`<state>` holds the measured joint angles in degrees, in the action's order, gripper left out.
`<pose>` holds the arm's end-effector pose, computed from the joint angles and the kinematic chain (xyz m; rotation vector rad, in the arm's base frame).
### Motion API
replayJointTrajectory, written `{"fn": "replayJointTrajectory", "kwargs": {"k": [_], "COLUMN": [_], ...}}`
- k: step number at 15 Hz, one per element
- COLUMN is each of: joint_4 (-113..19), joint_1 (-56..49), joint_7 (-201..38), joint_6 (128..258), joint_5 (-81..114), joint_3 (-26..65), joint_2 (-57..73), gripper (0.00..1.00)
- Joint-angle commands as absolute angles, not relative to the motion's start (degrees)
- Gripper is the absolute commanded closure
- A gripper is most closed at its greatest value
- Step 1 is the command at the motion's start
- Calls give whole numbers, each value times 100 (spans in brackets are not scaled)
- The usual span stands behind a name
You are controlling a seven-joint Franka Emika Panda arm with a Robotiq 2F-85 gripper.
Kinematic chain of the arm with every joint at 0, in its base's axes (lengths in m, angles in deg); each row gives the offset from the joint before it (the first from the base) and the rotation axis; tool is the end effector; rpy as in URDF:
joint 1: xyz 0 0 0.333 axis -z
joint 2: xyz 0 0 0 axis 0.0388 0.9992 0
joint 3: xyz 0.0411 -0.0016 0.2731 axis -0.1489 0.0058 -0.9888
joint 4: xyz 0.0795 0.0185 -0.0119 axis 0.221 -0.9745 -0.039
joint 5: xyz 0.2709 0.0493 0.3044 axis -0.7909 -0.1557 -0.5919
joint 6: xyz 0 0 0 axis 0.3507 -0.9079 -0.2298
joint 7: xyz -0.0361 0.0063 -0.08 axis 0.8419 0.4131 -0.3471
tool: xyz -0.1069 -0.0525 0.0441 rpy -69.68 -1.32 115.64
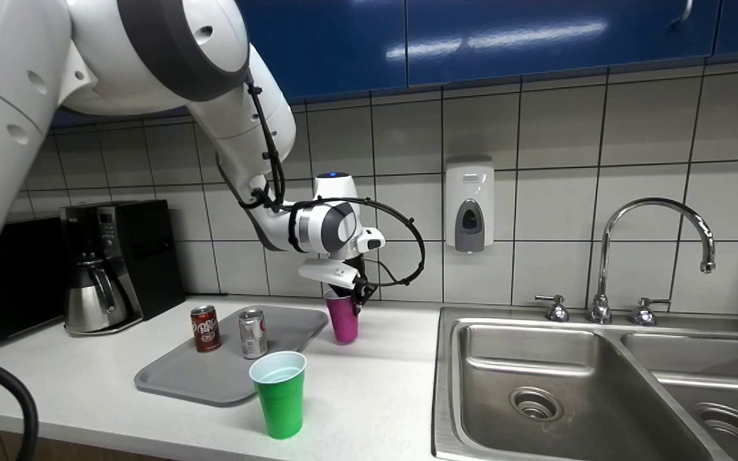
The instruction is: Remove the green and purple cups from the tray
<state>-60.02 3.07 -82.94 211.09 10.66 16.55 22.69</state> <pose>0.6647 -0.0783 0.1927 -3.0682 0.3950 -0.4372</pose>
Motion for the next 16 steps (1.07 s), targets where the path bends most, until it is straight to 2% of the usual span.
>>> {"fn": "replayJointTrajectory", "kwargs": {"k": [1,3,4,5,7,14,16], "joint_4": [-6102,-6129,-6149,-6160,-6162,-6142,-6173], "joint_1": [454,469,474,479,495,562,562], "joint_7": [-7985,-7978,-7983,-7987,-7991,-7941,-7922], "joint_6": [21045,21086,21111,21127,21132,21048,21048], "joint_5": [847,815,798,781,753,707,727], "joint_3": [1570,1578,1585,1590,1594,1584,1601], "joint_2": [2182,2181,2177,2174,2170,2111,2042], "gripper": [99,99,72,71,58,4,0]}}
